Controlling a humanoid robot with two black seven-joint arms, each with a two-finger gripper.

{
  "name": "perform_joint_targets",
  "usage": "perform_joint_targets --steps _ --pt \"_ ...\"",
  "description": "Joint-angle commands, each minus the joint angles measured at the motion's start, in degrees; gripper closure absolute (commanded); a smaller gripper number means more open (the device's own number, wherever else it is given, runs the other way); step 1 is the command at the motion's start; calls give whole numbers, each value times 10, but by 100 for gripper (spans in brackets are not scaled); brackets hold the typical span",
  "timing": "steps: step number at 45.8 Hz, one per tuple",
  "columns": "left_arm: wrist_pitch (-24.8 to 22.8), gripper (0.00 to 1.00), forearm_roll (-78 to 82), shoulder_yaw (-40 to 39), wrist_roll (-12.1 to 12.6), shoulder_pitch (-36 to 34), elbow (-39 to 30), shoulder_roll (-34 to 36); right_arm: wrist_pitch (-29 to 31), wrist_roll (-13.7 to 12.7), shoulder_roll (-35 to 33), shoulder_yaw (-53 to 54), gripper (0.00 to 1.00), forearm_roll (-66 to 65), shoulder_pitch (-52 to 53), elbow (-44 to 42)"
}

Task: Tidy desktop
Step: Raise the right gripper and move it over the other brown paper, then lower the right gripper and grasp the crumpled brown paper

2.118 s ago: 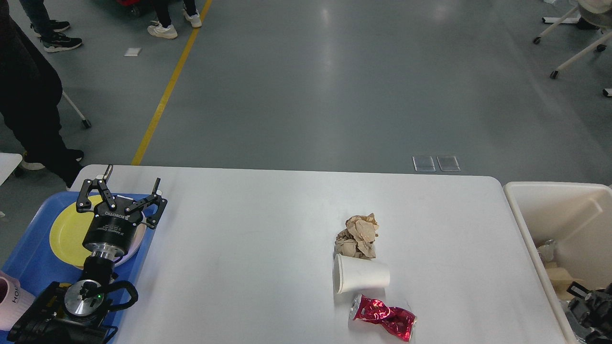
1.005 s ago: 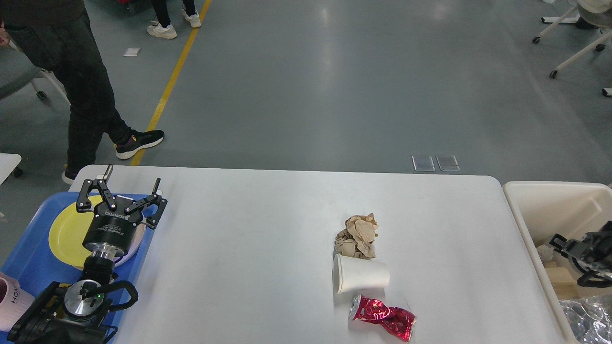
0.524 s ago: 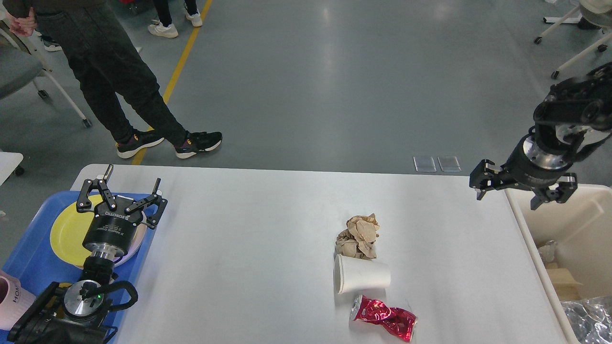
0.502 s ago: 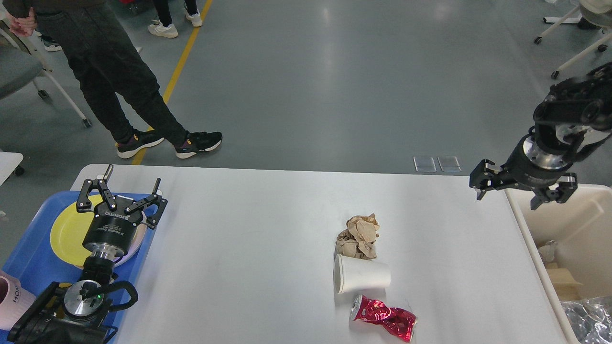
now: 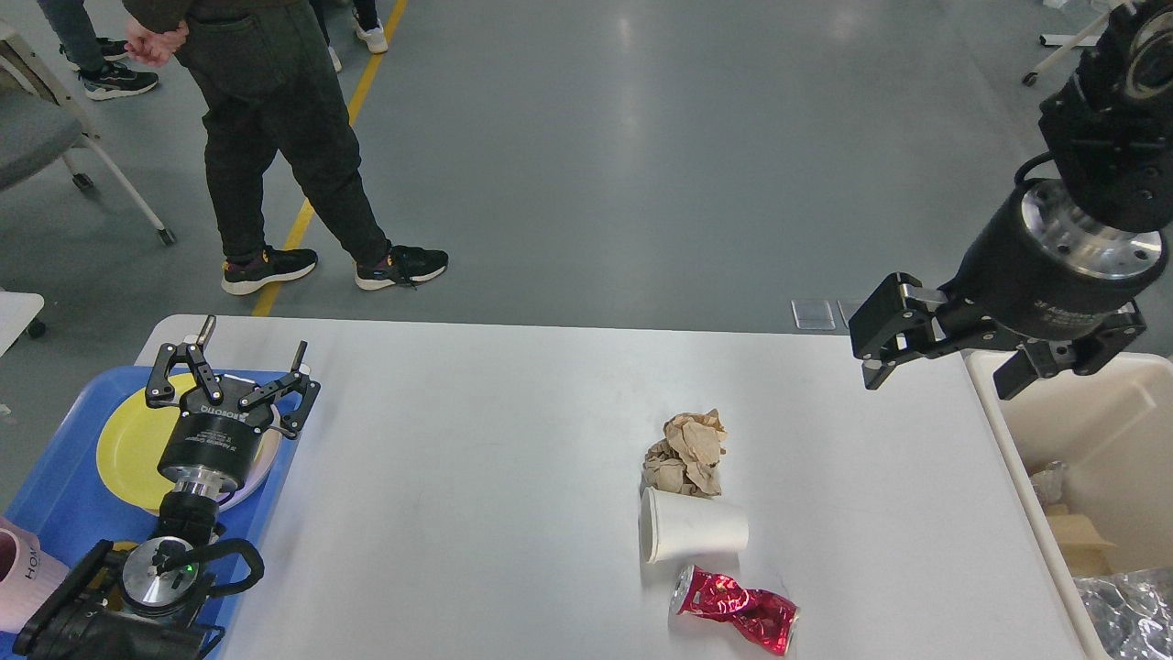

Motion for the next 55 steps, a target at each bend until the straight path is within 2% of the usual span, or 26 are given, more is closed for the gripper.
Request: perform_joint_targets --steps 1,5,8,12,15,20,27,37,43,55 --pt "0 3 0 0 0 0 0 -1 -8 1 4 -3 0 2 1 0" --pt "0 3 0 0 0 0 0 -1 -21 1 15 -1 0 2 -1 -4" --pt "0 3 0 0 0 0 0 -1 -55 0 15 5 0 -1 -20 -17" --pt "0 3 0 0 0 0 0 -1 -125 -1 8 30 0 4 -90 -68" --pt "0 3 0 0 0 0 0 -1 -156 -2 11 82 0 3 -163 -116" --pt "0 3 0 0 1 0 0 -1 -158 -2 24 135 0 3 -277 -204" --pt "0 3 0 0 1 0 0 -1 -160 -2 77 217 0 1 -440 -349" --pt "0 3 0 0 1 0 0 -1 -163 -2 169 225 0 -6 -620 -545" --pt "0 3 0 0 1 0 0 -1 -166 -2 214 230 0 -6 -682 -629" --pt "0 3 0 0 1 -1 0 -1 -169 -2 274 238 0 -6 -754 -734"
